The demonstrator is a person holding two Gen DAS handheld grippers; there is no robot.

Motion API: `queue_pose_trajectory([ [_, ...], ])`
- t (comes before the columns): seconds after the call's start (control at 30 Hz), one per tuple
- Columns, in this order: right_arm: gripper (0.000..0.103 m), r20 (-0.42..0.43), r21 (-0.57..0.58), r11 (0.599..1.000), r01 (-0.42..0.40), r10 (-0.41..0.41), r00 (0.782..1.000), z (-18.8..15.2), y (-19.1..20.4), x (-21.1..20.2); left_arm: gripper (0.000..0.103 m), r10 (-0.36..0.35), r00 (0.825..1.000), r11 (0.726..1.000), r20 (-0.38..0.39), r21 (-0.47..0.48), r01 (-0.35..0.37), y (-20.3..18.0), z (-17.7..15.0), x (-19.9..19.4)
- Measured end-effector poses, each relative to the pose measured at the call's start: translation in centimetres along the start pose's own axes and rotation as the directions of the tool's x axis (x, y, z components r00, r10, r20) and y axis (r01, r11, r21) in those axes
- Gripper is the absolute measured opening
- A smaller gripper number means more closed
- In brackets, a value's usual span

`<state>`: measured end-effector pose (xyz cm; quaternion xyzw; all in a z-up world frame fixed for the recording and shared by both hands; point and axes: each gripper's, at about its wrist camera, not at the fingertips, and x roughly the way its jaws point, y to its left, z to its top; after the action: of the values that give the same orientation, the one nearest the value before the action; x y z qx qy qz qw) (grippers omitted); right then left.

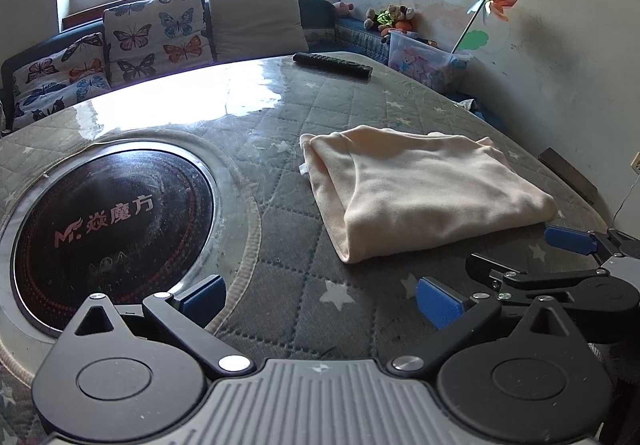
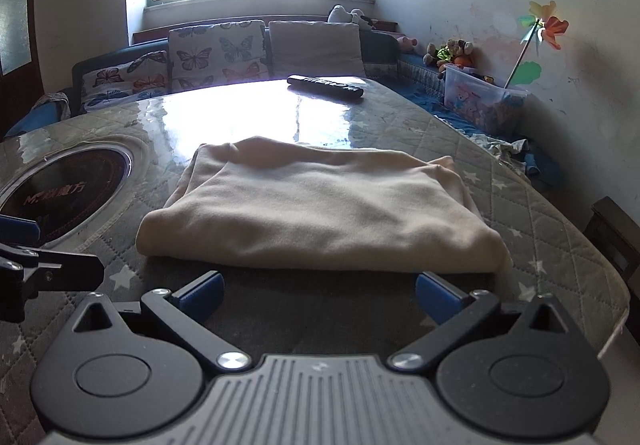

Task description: Fold clothes

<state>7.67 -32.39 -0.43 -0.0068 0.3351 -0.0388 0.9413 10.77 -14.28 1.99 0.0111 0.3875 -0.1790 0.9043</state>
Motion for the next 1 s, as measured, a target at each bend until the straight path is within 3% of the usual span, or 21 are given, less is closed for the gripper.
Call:
queue_pose_trajectory([
  [1.0,0.103,0.001,0.030,0.999,0.015,-0.015,1.000,-1.9,0.5,-2.2,0.103,0.009,1.000,1.000,-0.007,0.017,-0.009,-1.0,-2.7,-1.4],
])
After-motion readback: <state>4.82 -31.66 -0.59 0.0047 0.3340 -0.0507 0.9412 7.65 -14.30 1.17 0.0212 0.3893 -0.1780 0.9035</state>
